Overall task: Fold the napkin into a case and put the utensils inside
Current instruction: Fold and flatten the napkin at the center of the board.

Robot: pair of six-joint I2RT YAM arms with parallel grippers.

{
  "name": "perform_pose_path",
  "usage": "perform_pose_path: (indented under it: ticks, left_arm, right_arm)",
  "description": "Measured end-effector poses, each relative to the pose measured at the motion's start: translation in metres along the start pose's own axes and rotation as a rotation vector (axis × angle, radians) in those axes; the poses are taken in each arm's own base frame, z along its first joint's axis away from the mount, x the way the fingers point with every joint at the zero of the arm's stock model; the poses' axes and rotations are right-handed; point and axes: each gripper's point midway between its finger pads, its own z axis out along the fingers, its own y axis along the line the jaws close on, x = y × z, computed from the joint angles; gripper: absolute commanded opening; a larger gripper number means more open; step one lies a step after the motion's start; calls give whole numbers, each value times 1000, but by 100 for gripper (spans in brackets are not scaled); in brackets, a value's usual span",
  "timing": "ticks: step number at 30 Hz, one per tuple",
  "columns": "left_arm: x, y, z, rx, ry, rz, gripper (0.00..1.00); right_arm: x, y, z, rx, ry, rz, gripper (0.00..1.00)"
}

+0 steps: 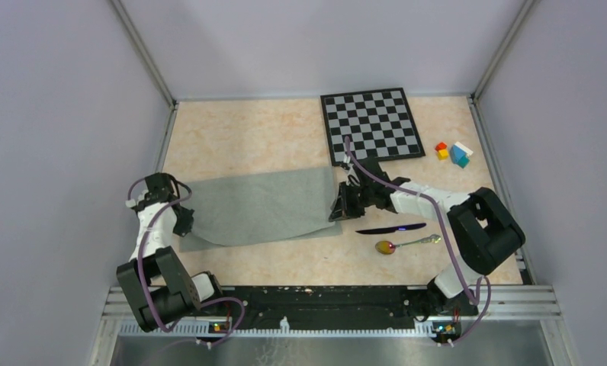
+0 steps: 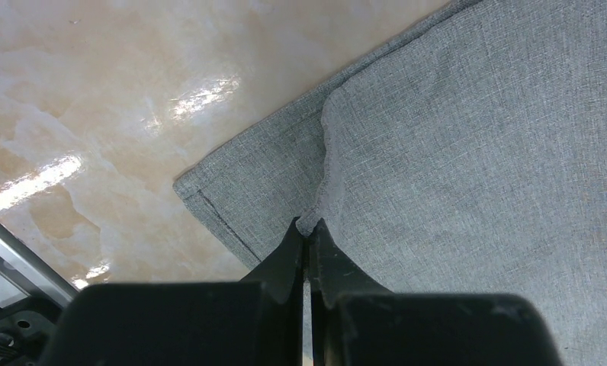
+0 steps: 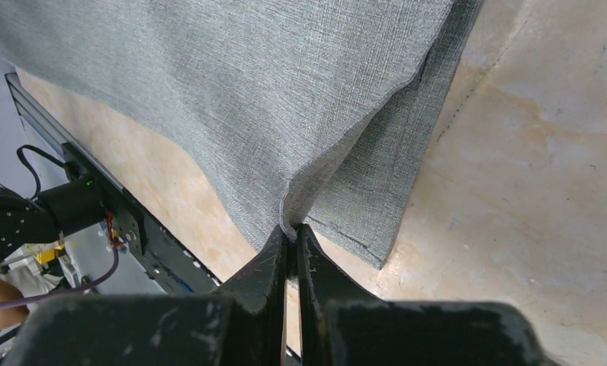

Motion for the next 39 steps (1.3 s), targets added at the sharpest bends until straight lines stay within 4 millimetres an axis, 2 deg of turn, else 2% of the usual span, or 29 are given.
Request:
perform_pose_path:
  ticks: [16,24,35,39]
  left_arm:
    - [9,6,12,-36,38,9,0]
    - [8,8,14,-53,33,8,0]
    - [6,11,16,-64,20,32,0]
    - [4,15,16,-90,9,17,8]
  right_arm:
    - [10,-10,7,14,11,22,0]
    - [17,-19,12,35,27,34,0]
    - [18,-20,14,37,30,35,0]
    - [18,-21,14,38,30,35,0]
